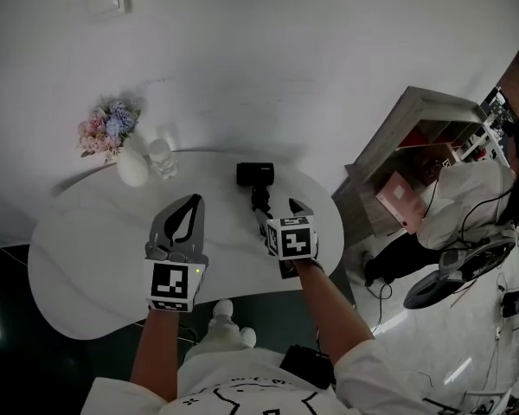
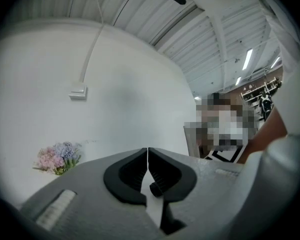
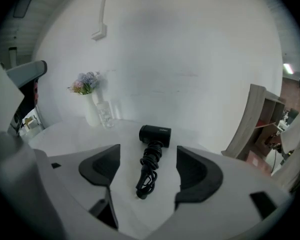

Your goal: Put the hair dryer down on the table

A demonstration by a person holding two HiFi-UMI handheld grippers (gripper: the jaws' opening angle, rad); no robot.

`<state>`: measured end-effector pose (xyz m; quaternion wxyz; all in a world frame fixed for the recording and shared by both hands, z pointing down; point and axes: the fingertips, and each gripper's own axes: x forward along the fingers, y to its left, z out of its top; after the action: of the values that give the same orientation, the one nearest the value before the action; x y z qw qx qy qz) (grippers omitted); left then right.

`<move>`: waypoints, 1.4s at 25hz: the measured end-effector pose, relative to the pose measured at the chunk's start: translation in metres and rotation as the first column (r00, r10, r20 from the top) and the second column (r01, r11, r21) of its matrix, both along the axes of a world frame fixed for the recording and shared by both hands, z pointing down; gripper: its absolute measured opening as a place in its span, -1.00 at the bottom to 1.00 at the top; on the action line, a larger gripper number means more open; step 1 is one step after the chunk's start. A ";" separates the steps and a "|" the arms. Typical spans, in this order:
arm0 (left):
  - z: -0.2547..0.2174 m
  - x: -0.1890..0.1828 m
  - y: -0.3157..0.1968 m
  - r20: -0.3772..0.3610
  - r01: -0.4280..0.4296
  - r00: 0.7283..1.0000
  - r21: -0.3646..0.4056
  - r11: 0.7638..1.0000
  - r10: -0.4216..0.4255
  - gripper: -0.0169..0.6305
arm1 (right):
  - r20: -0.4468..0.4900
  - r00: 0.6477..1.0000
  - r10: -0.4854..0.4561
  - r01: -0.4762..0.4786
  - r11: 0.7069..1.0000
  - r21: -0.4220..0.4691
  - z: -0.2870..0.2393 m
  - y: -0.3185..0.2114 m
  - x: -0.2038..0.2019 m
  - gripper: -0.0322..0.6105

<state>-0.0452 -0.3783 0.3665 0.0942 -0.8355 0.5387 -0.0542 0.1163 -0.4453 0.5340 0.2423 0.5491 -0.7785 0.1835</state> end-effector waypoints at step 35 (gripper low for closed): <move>-0.072 -0.028 0.072 -0.019 -0.038 0.999 0.150 0.988 0.041 -0.89 | 0.054 0.998 0.021 -0.051 0.778 0.626 -0.245 0.182 0.030 -0.91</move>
<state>-0.0734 -0.3065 0.2947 0.1517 -0.8372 0.5255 -0.0023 0.1466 -0.2635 0.2885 0.0252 0.6090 -0.7897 -0.0692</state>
